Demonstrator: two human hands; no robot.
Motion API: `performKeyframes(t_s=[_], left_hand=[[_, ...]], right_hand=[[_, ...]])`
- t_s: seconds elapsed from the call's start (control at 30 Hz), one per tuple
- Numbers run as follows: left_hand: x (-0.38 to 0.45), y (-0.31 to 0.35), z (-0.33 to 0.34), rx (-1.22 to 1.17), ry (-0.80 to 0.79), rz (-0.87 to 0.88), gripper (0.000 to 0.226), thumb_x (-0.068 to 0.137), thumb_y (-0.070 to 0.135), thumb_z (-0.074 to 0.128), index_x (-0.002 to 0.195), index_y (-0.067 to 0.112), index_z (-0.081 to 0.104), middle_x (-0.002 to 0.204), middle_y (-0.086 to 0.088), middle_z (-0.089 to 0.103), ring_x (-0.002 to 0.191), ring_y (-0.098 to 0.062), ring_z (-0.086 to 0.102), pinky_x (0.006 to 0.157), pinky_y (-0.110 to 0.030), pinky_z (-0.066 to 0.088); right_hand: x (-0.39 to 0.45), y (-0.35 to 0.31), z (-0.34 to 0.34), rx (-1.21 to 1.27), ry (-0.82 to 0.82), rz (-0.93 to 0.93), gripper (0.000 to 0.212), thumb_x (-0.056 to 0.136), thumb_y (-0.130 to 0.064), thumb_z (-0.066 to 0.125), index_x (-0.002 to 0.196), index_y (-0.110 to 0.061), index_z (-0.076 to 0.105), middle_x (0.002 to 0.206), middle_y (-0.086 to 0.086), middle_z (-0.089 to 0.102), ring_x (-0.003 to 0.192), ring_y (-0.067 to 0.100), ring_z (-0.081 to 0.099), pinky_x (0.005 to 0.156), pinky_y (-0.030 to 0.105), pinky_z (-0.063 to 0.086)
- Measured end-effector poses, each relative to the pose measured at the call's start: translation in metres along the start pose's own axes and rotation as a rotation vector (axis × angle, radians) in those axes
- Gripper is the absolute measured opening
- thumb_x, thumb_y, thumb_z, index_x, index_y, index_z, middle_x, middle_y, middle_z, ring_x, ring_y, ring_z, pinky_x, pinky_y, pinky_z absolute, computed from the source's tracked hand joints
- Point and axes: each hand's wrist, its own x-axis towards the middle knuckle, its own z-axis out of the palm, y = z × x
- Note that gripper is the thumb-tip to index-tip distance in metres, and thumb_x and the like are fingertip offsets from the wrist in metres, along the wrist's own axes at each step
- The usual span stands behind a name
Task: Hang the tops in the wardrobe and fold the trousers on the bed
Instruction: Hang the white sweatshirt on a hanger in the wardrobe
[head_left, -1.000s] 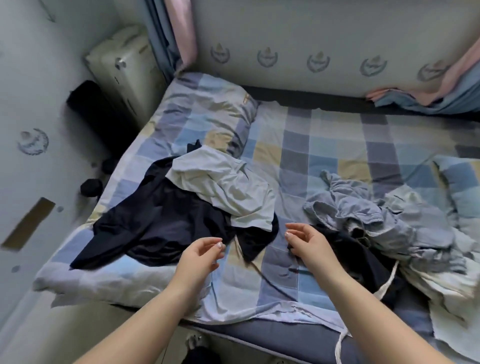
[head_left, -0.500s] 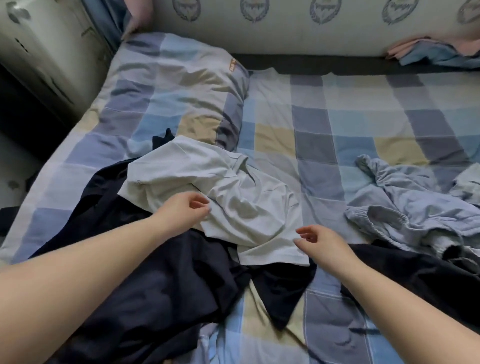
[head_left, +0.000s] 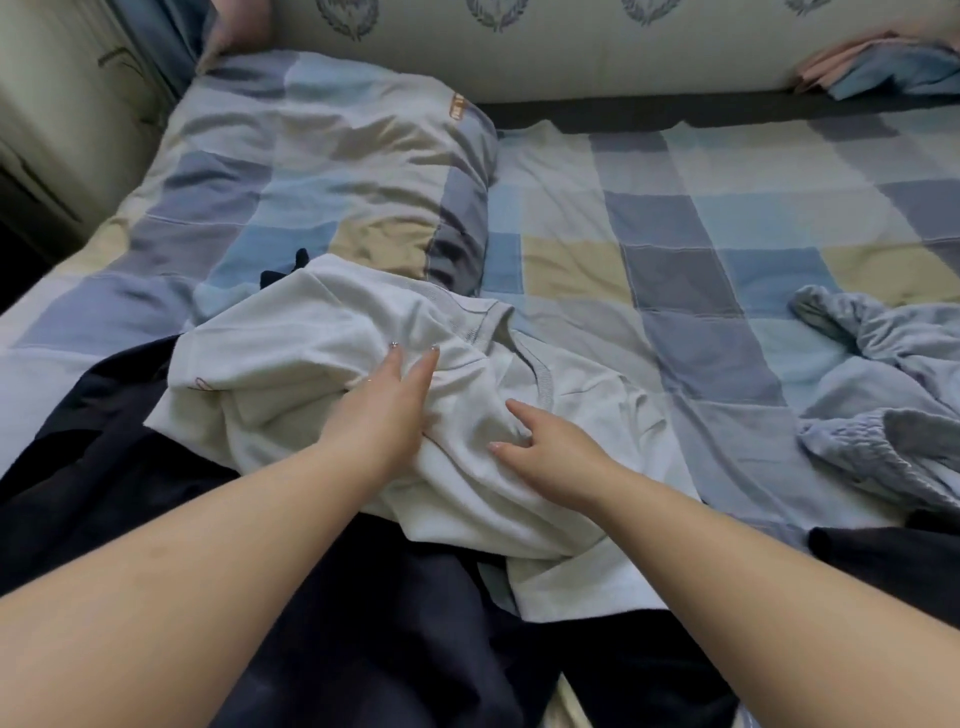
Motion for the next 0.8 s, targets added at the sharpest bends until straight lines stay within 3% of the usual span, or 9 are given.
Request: performKeyframes(t_s=[0.07, 0.17, 0.27, 0.37, 0.47, 0.53, 0.6, 0.7, 0.8], left_hand=[[-0.001, -0.004, 0.003, 0.028, -0.011, 0.001, 0.075, 0.092, 0.017, 0.051, 0.152, 0.026, 0.006, 0.153, -0.015, 0.027, 0.131, -0.034, 0.042, 0.1, -0.043, 0.041], [-0.008, -0.007, 0.0, 0.087, -0.039, 0.024, 0.074, 0.088, 0.026, 0.058, 0.149, 0.027, 0.016, 0.132, -0.009, 0.053, 0.116, -0.03, 0.054, 0.088, -0.038, 0.047], [-0.028, -0.005, -0.006, 0.134, -0.073, 0.056, 0.072, 0.084, 0.037, 0.061, 0.145, 0.033, 0.023, 0.129, -0.004, 0.057, 0.115, -0.028, 0.056, 0.086, -0.034, 0.046], [-0.059, 0.001, -0.014, 0.048, -0.228, 0.124, 0.083, 0.082, 0.043, 0.061, 0.149, 0.031, 0.014, 0.133, 0.001, 0.055, 0.119, -0.023, 0.054, 0.092, -0.032, 0.045], [-0.101, 0.01, -0.033, -0.121, -0.422, 0.224, 0.08, 0.081, 0.039, 0.065, 0.147, 0.042, 0.02, 0.124, 0.007, 0.061, 0.112, -0.016, 0.057, 0.088, -0.023, 0.043], [-0.132, 0.019, -0.045, -0.167, -0.506, 0.288, 0.078, 0.081, 0.035, 0.063, 0.143, 0.052, 0.019, 0.119, 0.01, 0.063, 0.106, -0.014, 0.057, 0.083, -0.021, 0.042], [-0.16, 0.029, -0.059, -0.184, -0.555, 0.324, 0.076, 0.083, 0.036, 0.061, 0.144, 0.052, 0.018, 0.128, 0.012, 0.059, 0.113, -0.013, 0.054, 0.086, -0.022, 0.042], [-0.195, 0.042, -0.078, -0.182, -0.573, 0.339, 0.075, 0.087, 0.043, 0.06, 0.146, 0.049, 0.014, 0.137, 0.009, 0.052, 0.122, -0.014, 0.048, 0.088, -0.02, 0.036], [-0.225, 0.05, -0.104, -0.168, -0.538, 0.353, 0.084, 0.086, 0.055, 0.056, 0.146, 0.048, -0.002, 0.128, 0.007, 0.058, 0.115, -0.016, 0.054, 0.088, -0.026, 0.041]], right_hand=[[0.005, 0.0, 0.007, 0.011, -0.03, 0.012, 0.066, 0.089, -0.041, 0.056, 0.146, -0.02, 0.032, 0.147, -0.003, 0.042, 0.132, 0.016, 0.042, 0.103, 0.026, 0.033], [0.002, 0.0, 0.018, 0.071, -0.112, 0.007, 0.048, 0.086, -0.052, 0.056, 0.126, -0.028, 0.054, 0.123, -0.004, 0.061, 0.112, 0.016, 0.056, 0.094, 0.031, 0.044], [-0.013, -0.002, 0.022, 0.243, -0.14, 0.002, 0.04, 0.084, -0.062, 0.049, 0.112, -0.036, 0.061, 0.113, -0.014, 0.064, 0.109, 0.01, 0.058, 0.096, 0.032, 0.045], [-0.034, -0.006, 0.017, 0.407, -0.212, 0.041, 0.035, 0.086, -0.068, 0.04, 0.109, -0.048, 0.058, 0.114, -0.025, 0.058, 0.114, 0.002, 0.052, 0.095, 0.02, 0.039], [-0.062, -0.014, 0.013, 0.62, -0.357, 0.269, 0.051, 0.086, -0.069, 0.035, 0.113, -0.036, 0.062, 0.11, -0.003, 0.061, 0.091, 0.012, 0.056, 0.081, 0.028, 0.046], [-0.081, -0.021, 0.017, 0.83, -0.407, 0.367, 0.044, 0.087, -0.065, 0.041, 0.102, -0.034, 0.067, 0.104, 0.007, 0.063, 0.089, 0.022, 0.059, 0.087, 0.034, 0.047], [-0.101, -0.033, 0.023, 1.036, -0.297, 0.411, 0.037, 0.089, -0.052, 0.052, 0.103, -0.023, 0.07, 0.113, 0.012, 0.066, 0.1, 0.028, 0.061, 0.091, 0.037, 0.044], [-0.129, -0.053, 0.027, 1.325, 0.01, 0.47, 0.038, 0.091, -0.025, 0.06, 0.126, -0.011, 0.055, 0.119, 0.013, 0.062, 0.099, 0.024, 0.06, 0.086, 0.037, 0.047], [-0.165, -0.072, 0.013, 1.597, -0.009, 0.646, 0.042, 0.091, -0.026, 0.06, 0.128, -0.007, 0.054, 0.106, 0.015, 0.064, 0.084, 0.024, 0.064, 0.072, 0.033, 0.054]])
